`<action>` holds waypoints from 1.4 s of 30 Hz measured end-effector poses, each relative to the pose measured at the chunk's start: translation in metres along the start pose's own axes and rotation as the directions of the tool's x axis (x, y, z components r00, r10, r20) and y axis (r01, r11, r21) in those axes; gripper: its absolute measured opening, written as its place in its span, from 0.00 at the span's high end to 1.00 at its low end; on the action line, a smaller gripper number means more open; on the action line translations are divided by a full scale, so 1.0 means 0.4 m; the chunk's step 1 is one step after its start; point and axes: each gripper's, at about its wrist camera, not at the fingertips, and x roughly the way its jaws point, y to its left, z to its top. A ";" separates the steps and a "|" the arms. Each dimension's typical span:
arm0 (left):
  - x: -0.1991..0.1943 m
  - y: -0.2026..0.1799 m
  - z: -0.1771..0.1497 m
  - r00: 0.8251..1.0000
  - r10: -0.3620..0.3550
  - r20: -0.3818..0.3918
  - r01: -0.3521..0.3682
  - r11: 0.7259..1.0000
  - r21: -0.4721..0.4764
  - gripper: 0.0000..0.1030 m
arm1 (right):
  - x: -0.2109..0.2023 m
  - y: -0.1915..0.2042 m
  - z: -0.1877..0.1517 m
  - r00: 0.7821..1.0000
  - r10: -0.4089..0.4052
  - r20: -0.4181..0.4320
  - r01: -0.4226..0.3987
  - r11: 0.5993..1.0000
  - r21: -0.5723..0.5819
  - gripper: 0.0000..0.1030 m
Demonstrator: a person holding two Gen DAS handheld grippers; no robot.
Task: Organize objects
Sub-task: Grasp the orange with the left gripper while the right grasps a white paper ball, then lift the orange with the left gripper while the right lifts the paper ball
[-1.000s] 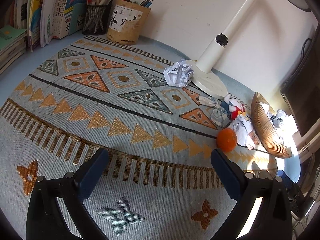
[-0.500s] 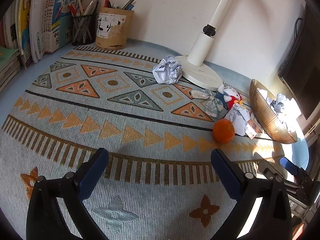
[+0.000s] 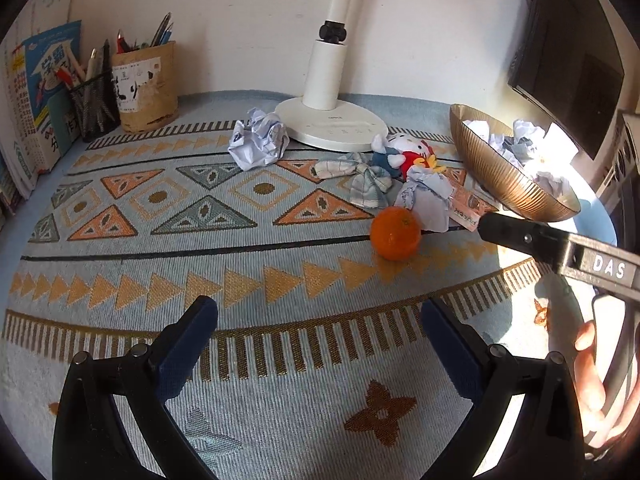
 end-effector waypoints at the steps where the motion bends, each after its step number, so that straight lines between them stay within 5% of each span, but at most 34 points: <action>1: -0.004 -0.019 0.013 1.000 0.008 0.014 -0.009 0.999 0.052 0.02 | 0.013 0.005 0.021 0.999 0.034 -0.012 -0.034 0.999 0.002 0.22; 5: 0.039 -0.085 0.053 0.999 0.034 0.000 -0.033 0.965 0.261 0.02 | 0.095 0.050 0.080 0.996 0.029 -0.081 -0.033 0.998 -0.055 0.32; 9: 0.097 -0.063 0.100 0.991 -0.107 -0.075 0.119 0.976 0.181 0.11 | 0.140 0.053 0.102 0.995 0.057 -0.084 -0.063 0.996 -0.071 0.39; 12: 0.130 -0.074 0.108 0.992 -0.097 -0.082 0.112 0.972 0.206 0.15 | 0.161 0.040 0.099 0.994 0.053 -0.094 -0.061 0.995 -0.082 0.55; 16: 0.172 -0.085 0.106 0.981 -0.143 -0.132 0.165 0.971 0.174 0.36 | 0.158 0.019 0.085 0.996 0.076 -0.055 -0.081 0.992 -0.093 0.61; 19: 0.180 -0.097 0.102 0.983 -0.140 -0.118 0.160 0.970 0.185 0.66 | 0.143 0.007 0.083 0.996 0.086 -0.032 -0.088 0.993 -0.081 0.61; 27: 0.049 -0.048 0.051 0.986 -0.160 -0.047 0.163 0.985 0.065 0.65 | -0.036 -0.019 0.025 0.988 0.151 0.043 -0.149 0.988 -0.045 0.61; 32: -0.026 0.011 -0.035 0.988 -0.147 -0.050 0.139 0.981 -0.132 0.66 | -0.077 -0.044 -0.089 0.987 0.158 -0.031 -0.158 0.987 0.003 0.61; 36: -0.043 0.015 -0.074 0.992 -0.122 0.013 0.122 0.985 -0.121 0.65 | -0.078 -0.046 -0.147 0.993 0.099 -0.058 -0.101 0.994 -0.030 0.60; 38: -0.026 0.024 -0.085 0.994 -0.108 -0.003 0.107 0.986 -0.129 0.65 | -0.078 -0.049 -0.164 0.991 0.113 -0.077 -0.115 0.993 -0.030 0.54; 40: -0.023 0.037 -0.087 0.992 -0.128 -0.012 0.124 0.981 -0.148 0.66 | -0.082 -0.053 -0.179 0.989 0.123 -0.086 -0.126 0.992 -0.033 0.33; 42: -0.027 0.040 -0.086 0.985 -0.171 0.007 0.170 0.974 -0.148 0.65 | -0.093 -0.054 -0.197 0.991 0.112 -0.073 -0.116 0.992 -0.054 0.32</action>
